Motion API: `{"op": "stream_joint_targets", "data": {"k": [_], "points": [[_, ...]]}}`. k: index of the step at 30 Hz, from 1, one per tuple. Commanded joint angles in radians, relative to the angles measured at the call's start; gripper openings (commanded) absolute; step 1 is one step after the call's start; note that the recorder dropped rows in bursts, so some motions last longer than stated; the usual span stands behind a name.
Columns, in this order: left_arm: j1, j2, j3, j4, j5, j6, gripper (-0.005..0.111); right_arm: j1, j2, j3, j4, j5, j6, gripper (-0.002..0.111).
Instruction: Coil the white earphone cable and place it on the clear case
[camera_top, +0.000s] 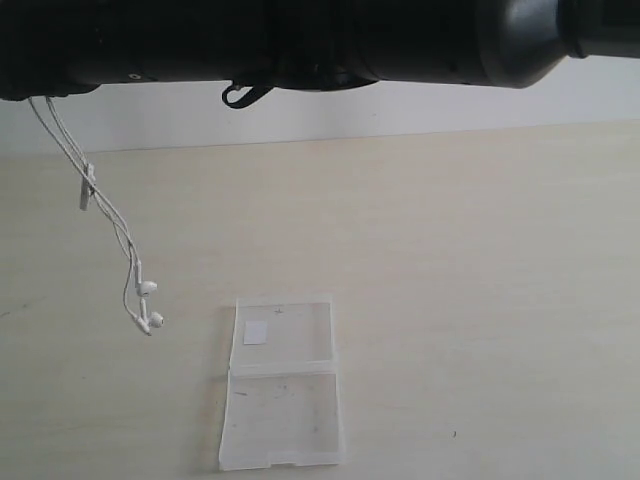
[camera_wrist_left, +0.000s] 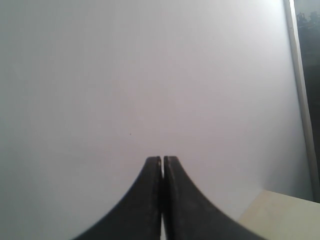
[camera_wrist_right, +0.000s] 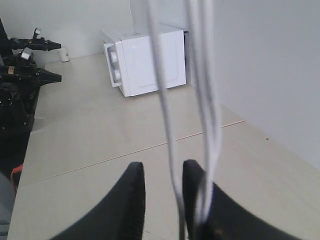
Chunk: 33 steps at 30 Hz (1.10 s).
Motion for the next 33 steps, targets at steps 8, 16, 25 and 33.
{"op": "stream_joint_targets", "data": {"k": [8, 16, 25, 33], "points": [[0.001, -0.008, 0.001, 0.027, 0.001, -0.004, 0.000, 0.001, 0.000, -0.008, 0.005, 0.011, 0.008, 0.000], [0.001, -0.014, 0.001, 0.221, -0.017, -0.054, 0.000, 0.001, 0.000, -0.008, 0.005, 0.008, 0.050, 0.000], [0.001, -0.032, 0.001, 0.711, -0.024, -0.271, 0.000, 0.001, 0.000, -0.008, -0.005, 0.003, 0.098, 0.000], [0.001, -0.037, 0.001, 0.859, 0.031, -0.275, 0.000, 0.001, -0.030, -0.008, -0.019, -0.037, 0.102, 0.000]]}}
